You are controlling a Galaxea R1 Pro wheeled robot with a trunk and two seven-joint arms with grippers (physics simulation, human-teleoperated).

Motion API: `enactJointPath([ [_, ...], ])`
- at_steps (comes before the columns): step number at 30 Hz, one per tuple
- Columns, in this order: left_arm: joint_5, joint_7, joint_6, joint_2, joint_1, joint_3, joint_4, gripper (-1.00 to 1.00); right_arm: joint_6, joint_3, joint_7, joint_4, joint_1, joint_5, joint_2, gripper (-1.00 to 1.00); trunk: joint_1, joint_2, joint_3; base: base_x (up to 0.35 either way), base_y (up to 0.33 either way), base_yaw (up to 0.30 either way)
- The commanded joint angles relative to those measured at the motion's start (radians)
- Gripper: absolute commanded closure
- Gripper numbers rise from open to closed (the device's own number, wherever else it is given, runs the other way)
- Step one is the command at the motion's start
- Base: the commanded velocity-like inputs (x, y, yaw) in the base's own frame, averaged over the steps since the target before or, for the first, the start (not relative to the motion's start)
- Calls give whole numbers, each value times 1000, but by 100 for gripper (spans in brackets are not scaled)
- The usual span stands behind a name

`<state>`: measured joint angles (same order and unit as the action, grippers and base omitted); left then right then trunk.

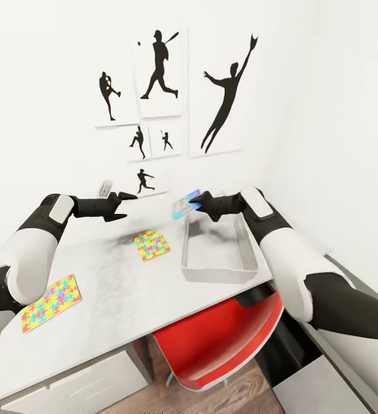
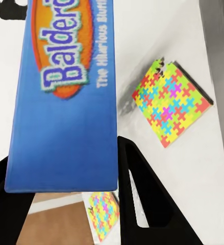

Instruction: Put all the toys in the child's room - the three board games (two on the bed and one on the table), the two jigsaw puzzles on the table, and the tennis ball on the table - inside the toy box on the table in the child's room.

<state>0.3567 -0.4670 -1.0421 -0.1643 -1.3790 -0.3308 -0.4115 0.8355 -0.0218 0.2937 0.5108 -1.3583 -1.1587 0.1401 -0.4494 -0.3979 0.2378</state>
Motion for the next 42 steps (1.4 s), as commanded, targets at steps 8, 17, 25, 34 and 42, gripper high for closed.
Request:
enactJointPath([
  [8, -10, -7, -5, 1, -1, -7, 0, -100, -30, 1, 11, -1, -1, -19, -98, 100, -1, -2, 15, 0, 0, 72],
  [17, -10, -7, -5, 2, -1, -6, 0, -100, -31, 2, 10, -4, -33, -20, -124, 100, -1, -2, 30, 0, 0, 72],
  [25, -11, -7, -5, 4, -2, -3, 0, -100, -33, 1, 10, -6, -40, -19, -125, 100, -1, -2, 43, 0, 0, 72],
  [34, -13, -7, -5, 7, 0, -1, 0, -100, -35, 0, 11, -4, -39, -19, -126, 100, -1, -2, 57, 0, 0, 67],
  [42, -13, -7, -4, 9, 0, 1, 0, -100, -36, 0, 10, -4, -35, -18, -124, 100, -1, -2, 58, 0, 0, -83],
])
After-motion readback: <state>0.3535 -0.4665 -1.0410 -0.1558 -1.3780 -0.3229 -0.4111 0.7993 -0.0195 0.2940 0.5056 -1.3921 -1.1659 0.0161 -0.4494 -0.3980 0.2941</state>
